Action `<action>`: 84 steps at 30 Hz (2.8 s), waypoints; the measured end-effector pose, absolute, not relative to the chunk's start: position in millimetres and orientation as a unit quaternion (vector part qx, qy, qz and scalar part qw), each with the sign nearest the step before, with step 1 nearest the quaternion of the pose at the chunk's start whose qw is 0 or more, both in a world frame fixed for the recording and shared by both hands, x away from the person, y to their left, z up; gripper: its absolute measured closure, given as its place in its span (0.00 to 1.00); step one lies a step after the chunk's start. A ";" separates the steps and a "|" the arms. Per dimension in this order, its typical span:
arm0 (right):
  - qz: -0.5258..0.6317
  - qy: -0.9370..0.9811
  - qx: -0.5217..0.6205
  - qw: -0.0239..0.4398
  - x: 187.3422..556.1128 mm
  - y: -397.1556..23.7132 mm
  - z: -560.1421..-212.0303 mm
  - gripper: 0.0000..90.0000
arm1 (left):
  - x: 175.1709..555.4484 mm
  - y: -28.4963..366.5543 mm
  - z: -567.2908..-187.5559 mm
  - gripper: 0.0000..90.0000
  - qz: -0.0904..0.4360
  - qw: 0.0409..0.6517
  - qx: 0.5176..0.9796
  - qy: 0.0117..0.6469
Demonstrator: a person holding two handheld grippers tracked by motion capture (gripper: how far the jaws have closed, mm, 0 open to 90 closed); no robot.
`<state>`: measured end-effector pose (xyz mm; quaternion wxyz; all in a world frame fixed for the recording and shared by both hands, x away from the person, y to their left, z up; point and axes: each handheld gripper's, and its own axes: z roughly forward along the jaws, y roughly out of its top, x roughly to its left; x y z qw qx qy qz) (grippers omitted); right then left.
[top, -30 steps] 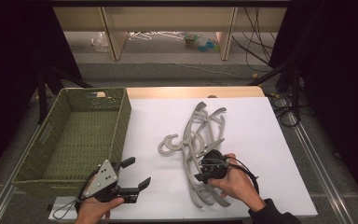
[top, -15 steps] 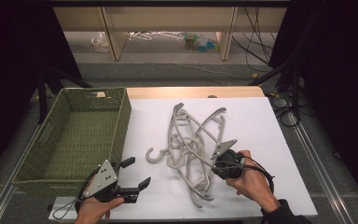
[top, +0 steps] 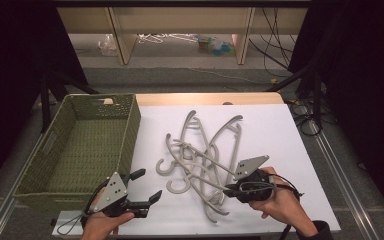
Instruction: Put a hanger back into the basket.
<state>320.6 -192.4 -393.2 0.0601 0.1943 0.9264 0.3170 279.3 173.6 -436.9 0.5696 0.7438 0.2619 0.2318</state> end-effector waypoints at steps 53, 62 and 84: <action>0.388 0.914 0.110 -0.047 309.1 -217.9 -401.2 0.88 | 310.1 105.5 -441.3 0.82 0.218 0.408 0.886 -0.024; 0.381 0.914 0.138 0.002 315.9 -222.3 -399.5 0.79 | 304.1 103.2 -422.6 0.86 0.185 0.429 0.884 0.004; 0.504 0.822 0.249 0.090 318.2 -230.7 -372.6 0.31 | 295.5 115.3 -390.5 0.87 0.131 0.442 0.879 0.118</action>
